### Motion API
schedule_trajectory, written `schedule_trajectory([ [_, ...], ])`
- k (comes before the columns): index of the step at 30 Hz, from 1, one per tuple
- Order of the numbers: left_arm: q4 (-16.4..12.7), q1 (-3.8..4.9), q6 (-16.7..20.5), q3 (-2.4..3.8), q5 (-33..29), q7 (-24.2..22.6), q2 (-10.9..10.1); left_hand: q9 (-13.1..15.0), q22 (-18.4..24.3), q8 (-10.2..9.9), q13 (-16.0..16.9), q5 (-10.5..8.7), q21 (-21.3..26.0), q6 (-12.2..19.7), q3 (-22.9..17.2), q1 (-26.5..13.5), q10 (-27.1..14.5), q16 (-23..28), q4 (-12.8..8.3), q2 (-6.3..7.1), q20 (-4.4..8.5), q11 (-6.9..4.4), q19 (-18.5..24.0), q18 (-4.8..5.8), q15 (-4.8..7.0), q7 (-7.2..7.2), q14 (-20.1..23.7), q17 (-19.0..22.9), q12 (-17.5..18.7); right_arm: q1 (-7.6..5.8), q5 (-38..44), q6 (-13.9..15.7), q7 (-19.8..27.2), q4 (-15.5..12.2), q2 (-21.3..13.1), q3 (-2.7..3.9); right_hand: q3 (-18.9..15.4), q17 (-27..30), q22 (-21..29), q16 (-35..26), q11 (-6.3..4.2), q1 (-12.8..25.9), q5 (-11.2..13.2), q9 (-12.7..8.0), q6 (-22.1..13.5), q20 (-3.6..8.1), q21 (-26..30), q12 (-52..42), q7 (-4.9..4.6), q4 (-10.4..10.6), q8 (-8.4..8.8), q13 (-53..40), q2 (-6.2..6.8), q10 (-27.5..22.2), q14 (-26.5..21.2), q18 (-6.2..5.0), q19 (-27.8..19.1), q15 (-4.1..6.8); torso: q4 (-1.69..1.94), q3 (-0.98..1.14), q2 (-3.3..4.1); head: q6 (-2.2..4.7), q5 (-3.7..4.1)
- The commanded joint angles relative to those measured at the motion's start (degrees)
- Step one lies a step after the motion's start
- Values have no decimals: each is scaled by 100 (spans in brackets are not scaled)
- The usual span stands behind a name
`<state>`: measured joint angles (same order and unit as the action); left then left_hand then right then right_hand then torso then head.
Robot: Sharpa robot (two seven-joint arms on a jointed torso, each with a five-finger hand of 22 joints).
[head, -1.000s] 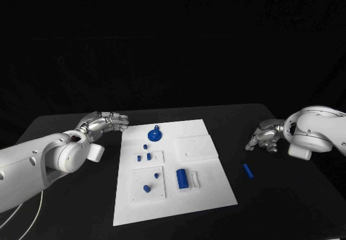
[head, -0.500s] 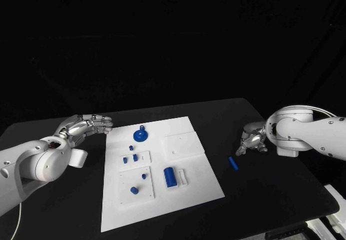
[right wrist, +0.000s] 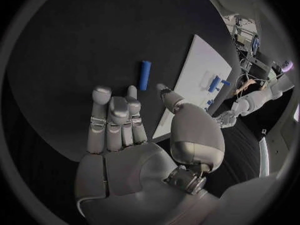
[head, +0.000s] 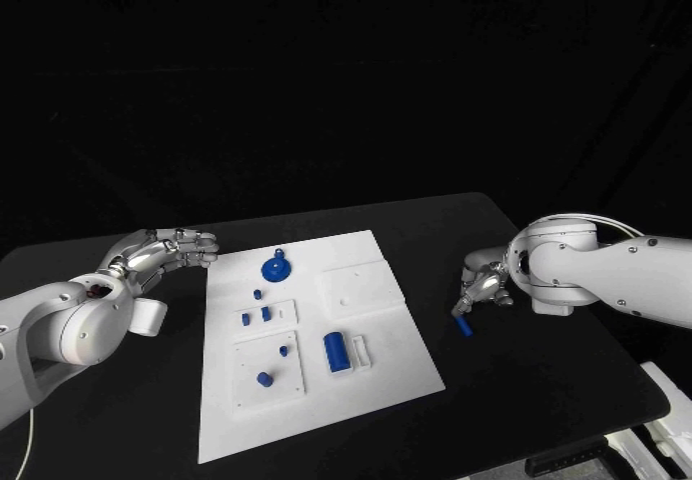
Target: Assemble the parts on the task board
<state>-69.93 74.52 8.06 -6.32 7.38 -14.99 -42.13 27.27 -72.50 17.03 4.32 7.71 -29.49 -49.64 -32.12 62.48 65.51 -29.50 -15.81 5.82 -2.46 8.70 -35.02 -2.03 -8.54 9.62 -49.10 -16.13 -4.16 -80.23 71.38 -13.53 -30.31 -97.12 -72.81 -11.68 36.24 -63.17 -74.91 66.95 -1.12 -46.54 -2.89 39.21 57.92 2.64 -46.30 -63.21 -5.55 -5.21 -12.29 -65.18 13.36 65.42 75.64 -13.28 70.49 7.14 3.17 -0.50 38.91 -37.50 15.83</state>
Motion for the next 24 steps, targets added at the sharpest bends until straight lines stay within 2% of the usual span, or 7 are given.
schedule_trajectory([
  [1,-15,2,-82,4,-28,-34,-3,-5,-8,27,-6,-36,23,46,20,-66,-35,23,19,-3,-35,-12,4,-96,-4,-8,-17,-9,5,35,95,-179,19,-59,-8,-2,4,-7,-48,-27,18,-20,7,9,-9,6,-9,18,7,48,6,0,-11,-8,16,-172,28,-6,0,-8,-1,-14,-10],
  [8,-16,2,-80,4,-28,-32,-7,-6,-10,27,-7,-38,25,47,20,-66,-35,25,19,-3,-34,-12,4,-97,-4,-8,-17,-11,5,65,100,-337,-49,-121,0,-5,-33,-13,-63,-24,12,-52,7,21,12,3,-17,16,13,40,-7,-2,-82,-10,14,-172,13,-2,-3,-5,-5,-22,-4],
  [18,-19,2,-88,3,-28,-29,-20,-7,-13,28,-7,-40,28,48,18,-66,-35,29,19,-6,-34,-12,3,-97,-3,-8,-17,-16,4,212,462,-309,-45,-36,114,-10,-65,-16,-73,-22,9,-90,7,25,19,0,-23,15,17,8,-11,-3,-123,-13,11,-172,0,1,-6,5,-2,-31,-18],
  [24,-27,2,-96,3,-28,-17,-39,-7,-15,29,-7,-41,29,48,18,-66,-35,31,18,-6,-34,-12,3,-97,-3,-9,-18,-19,4,391,565,-257,-31,26,228,-17,-75,-18,-79,-22,6,-140,7,28,28,-1,-27,14,20,-29,-15,-4,-169,-13,10,-172,-6,2,-11,4,-2,-46,-34],
])
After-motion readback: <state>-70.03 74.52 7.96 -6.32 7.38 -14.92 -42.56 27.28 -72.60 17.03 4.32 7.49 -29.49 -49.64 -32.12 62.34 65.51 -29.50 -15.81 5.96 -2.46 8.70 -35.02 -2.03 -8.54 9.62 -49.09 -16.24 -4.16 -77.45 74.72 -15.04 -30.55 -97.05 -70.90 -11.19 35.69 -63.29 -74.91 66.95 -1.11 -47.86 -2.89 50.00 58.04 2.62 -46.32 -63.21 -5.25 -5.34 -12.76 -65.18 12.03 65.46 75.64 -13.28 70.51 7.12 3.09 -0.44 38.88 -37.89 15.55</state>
